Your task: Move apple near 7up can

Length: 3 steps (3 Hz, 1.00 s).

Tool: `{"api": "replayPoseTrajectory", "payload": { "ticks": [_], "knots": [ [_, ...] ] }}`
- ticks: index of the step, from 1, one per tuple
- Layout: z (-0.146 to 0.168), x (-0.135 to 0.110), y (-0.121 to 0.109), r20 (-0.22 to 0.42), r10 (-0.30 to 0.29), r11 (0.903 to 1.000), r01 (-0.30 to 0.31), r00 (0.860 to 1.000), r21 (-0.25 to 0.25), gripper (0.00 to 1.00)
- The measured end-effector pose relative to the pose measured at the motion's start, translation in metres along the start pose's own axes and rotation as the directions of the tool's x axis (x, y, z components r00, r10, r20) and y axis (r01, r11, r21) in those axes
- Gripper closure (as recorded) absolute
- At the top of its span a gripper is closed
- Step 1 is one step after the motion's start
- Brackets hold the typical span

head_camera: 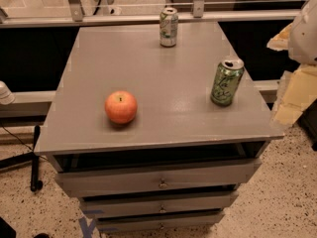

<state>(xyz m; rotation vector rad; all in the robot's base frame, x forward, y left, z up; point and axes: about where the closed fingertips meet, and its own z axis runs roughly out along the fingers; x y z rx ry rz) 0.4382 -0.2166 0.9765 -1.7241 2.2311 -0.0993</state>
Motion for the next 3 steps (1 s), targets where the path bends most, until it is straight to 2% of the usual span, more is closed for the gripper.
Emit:
{"api": "replayPoseTrajectory", "payload": {
  "ticks": [1,2,3],
  "knots": [
    [0.000,-0.002,0.000,0.007,0.001,1.0000,-0.001,1.000,0.004,0.00],
    [0.014,-0.021,0.004,0.047,-0.001,1.0000,0.001,0.999,-0.006,0.00],
    [0.039,-0.060,0.011,0.127,-0.003,0.9997,0.007,0.992,-0.025,0.00]
  ]
}}
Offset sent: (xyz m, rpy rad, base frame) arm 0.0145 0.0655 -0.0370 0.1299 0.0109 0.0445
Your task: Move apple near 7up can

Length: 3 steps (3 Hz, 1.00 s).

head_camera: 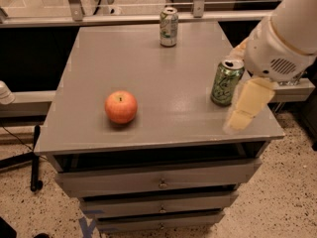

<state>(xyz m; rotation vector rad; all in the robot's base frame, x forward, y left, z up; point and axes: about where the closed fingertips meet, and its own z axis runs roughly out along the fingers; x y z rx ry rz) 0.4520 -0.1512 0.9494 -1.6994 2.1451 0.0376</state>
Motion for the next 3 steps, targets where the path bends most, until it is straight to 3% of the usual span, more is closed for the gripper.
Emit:
{"api": "replayPoseTrajectory", "payload": {
  "ticks": [2,3],
  "knots": [
    [0.057,-0.073,0.011,0.135,-0.019,0.9997,0.020,0.991,-0.010,0.00],
    [0.091,-0.099,0.007,0.199,0.009,0.9997,-0.004,0.980,-0.023,0.00]
  ]
}}
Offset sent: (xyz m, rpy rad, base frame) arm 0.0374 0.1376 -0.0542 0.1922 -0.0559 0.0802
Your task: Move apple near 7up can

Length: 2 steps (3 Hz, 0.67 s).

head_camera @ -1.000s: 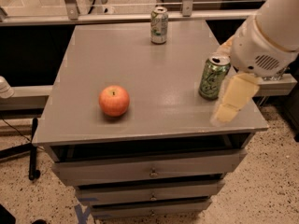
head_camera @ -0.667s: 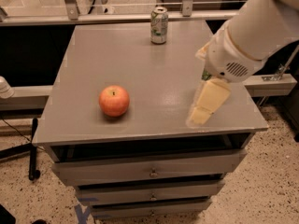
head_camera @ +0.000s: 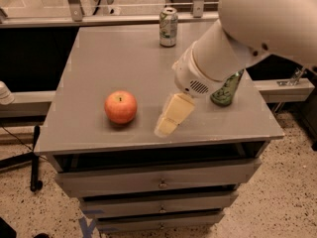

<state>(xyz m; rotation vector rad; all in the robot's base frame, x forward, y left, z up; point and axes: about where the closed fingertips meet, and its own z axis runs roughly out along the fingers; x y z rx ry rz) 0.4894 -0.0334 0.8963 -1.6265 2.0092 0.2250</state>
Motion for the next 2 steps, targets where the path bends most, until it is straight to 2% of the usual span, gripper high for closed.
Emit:
{"api": "replayPoseTrajectory", "payload": {
  "ticks": [1,2],
  "knots": [
    [0.036,-0.019,-0.006,0.080,0.052,0.9984,-0.050,0.995,-0.024,0.00],
    [0.062,-0.035,-0.004,0.151,0.118,0.9918,-0.109,0.981,-0.066,0.00]
  ]
}}
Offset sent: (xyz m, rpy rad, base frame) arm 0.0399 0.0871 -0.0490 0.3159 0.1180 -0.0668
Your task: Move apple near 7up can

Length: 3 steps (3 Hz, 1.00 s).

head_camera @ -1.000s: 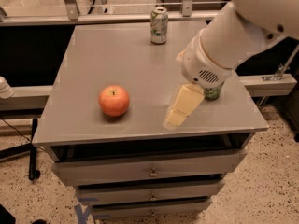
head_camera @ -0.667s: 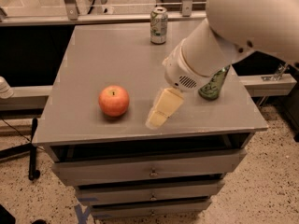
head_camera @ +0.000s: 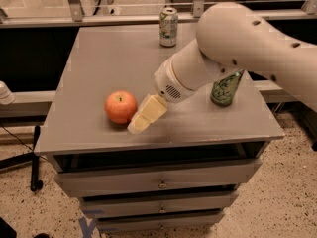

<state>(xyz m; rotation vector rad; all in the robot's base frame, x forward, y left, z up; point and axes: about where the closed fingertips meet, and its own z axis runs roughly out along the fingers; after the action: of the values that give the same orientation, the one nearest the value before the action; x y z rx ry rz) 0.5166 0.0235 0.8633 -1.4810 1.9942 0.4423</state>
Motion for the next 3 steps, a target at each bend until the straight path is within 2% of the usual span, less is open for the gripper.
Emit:
{"api": "replayPoseTrajectory", "payload": {
  "ticks": [2,3],
  "knots": [
    [0.029,-0.026,0.020,0.127,0.098,0.9921,-0.087,0.987,-0.091,0.00],
    [0.033,-0.036,0.025,0.171,0.122,0.9882,-0.104,0.978,-0.113,0.16]
  ]
}}
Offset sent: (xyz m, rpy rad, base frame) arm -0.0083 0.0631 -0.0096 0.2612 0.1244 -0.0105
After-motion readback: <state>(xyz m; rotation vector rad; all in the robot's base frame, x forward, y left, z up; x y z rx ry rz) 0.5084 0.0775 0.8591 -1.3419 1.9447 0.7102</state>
